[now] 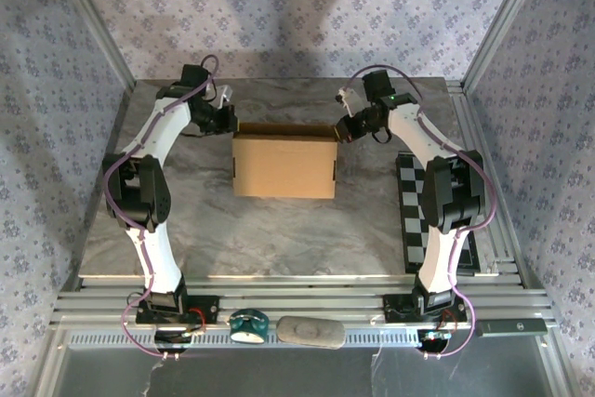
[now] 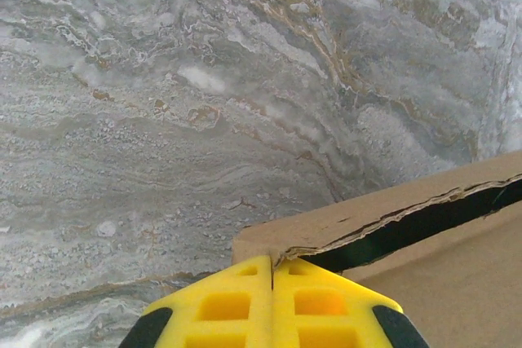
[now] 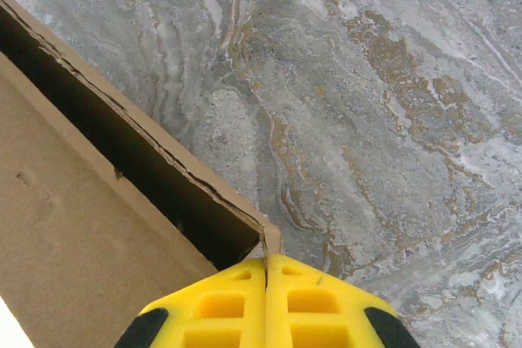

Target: Fold the paper box

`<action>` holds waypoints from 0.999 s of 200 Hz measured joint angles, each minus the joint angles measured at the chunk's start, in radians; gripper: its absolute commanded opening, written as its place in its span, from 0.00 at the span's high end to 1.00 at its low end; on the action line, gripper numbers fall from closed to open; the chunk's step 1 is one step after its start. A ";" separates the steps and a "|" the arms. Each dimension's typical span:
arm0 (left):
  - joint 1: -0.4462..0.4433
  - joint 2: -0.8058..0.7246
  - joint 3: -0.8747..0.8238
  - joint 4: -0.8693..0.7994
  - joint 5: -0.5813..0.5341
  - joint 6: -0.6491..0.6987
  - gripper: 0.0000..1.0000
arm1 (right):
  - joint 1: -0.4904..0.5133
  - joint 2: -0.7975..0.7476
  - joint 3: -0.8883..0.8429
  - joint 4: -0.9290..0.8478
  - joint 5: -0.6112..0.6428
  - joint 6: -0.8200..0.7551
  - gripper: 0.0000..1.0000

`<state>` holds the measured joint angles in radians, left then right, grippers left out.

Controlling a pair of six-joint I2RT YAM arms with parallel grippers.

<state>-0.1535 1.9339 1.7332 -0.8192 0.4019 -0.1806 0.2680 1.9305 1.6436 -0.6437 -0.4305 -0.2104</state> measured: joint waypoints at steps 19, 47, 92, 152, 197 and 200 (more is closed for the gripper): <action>-0.006 0.001 0.033 -0.033 -0.011 -0.035 0.99 | 0.006 0.000 0.004 -0.003 0.009 0.016 1.00; -0.013 0.019 0.091 -0.076 -0.034 -0.082 1.00 | 0.021 -0.001 0.010 -0.008 0.038 0.038 1.00; -0.037 0.021 0.086 -0.093 -0.067 -0.115 1.00 | 0.027 -0.001 0.026 -0.021 0.075 0.073 1.00; -0.041 0.021 0.050 -0.087 -0.077 -0.151 1.00 | 0.034 -0.001 0.039 -0.037 0.092 0.119 1.00; -0.041 0.021 0.073 -0.099 -0.082 -0.184 0.84 | 0.044 -0.001 0.050 -0.041 0.111 0.137 1.00; -0.042 0.021 0.073 -0.099 -0.084 -0.192 0.83 | 0.045 -0.001 0.050 -0.040 0.111 0.137 1.00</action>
<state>-0.1951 1.9549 1.8065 -0.9180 0.3183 -0.3725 0.3126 1.9293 1.6932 -0.6842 -0.3199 -0.0734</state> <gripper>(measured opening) 0.150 0.039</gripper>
